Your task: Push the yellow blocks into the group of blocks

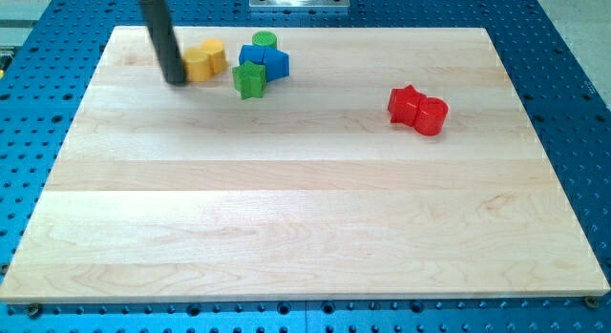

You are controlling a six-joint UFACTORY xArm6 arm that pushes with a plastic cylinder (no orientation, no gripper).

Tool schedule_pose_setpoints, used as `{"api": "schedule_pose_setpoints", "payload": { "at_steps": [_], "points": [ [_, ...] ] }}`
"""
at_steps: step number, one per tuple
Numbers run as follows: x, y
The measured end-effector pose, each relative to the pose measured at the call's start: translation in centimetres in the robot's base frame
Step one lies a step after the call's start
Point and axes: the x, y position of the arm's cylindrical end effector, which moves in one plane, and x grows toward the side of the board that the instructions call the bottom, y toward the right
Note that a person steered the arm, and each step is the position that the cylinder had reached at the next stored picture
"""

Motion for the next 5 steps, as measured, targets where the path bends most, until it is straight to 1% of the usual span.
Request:
{"api": "schedule_pose_setpoints", "payload": {
  "at_steps": [1,2,3,4,5],
  "points": [
    [0.9,-7.2],
    [-2.3,-6.1],
    [-3.7,-0.9],
    [-3.9,2.1],
    [-4.7,1.7]
  ]
}}
